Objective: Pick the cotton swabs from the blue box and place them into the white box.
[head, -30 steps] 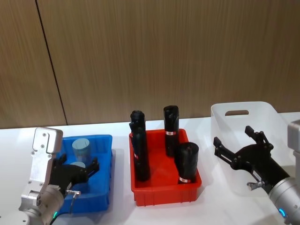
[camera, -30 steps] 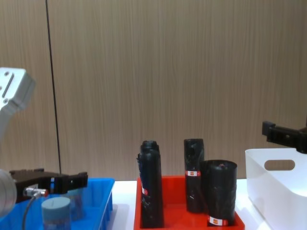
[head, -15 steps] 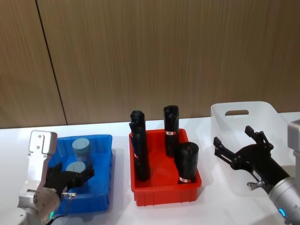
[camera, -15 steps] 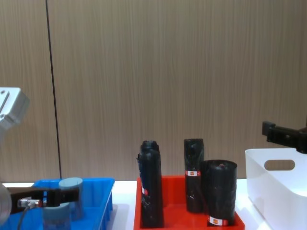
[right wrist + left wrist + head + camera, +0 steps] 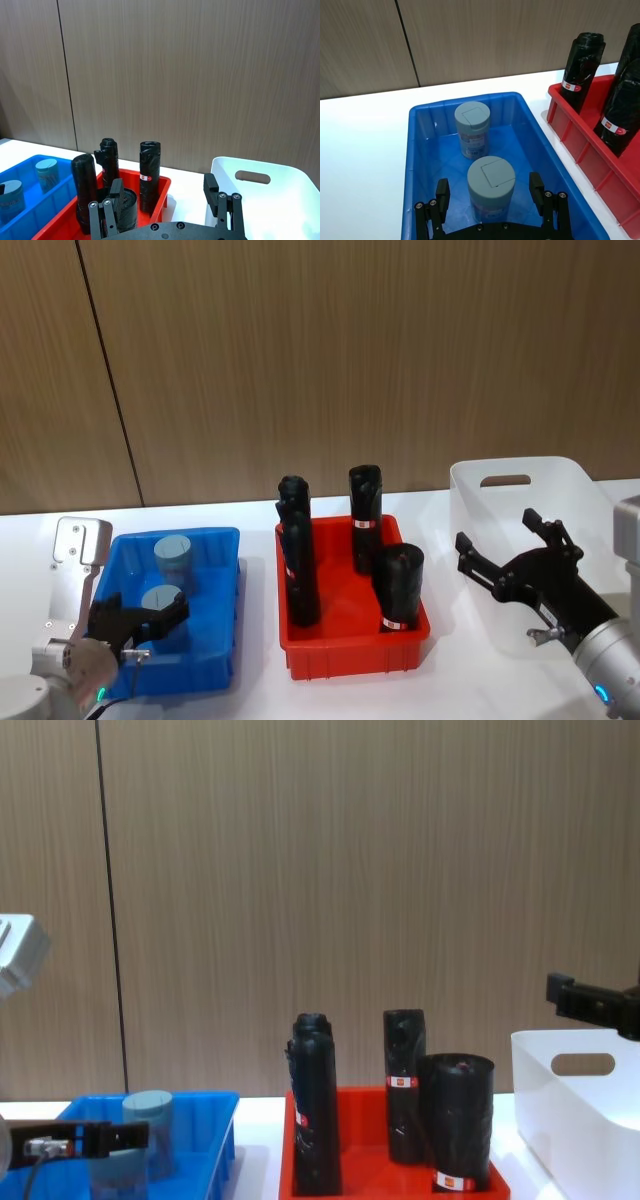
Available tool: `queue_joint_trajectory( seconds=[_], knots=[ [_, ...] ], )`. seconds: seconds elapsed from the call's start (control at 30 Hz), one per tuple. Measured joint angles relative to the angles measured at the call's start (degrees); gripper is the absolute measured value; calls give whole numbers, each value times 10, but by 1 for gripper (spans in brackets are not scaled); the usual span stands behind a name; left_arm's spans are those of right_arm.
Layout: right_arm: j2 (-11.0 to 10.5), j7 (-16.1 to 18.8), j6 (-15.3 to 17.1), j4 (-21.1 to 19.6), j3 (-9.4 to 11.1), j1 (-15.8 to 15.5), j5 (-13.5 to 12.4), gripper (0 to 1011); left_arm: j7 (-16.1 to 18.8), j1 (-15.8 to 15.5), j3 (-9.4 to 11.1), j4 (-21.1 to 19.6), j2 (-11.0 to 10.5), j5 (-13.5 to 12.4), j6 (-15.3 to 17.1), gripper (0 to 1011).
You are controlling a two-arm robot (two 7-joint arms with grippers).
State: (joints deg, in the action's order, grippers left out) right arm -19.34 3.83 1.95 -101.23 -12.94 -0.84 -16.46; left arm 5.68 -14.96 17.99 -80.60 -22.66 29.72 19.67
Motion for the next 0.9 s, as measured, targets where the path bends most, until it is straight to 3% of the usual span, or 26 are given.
queue_joint_trajectory(
  seconds=[0.9],
  knots=[
    [0, 0, 0, 0, 0, 0, 0, 1002, -45, -28, -10, 65, 11, 6, 0, 1004]
  ],
)
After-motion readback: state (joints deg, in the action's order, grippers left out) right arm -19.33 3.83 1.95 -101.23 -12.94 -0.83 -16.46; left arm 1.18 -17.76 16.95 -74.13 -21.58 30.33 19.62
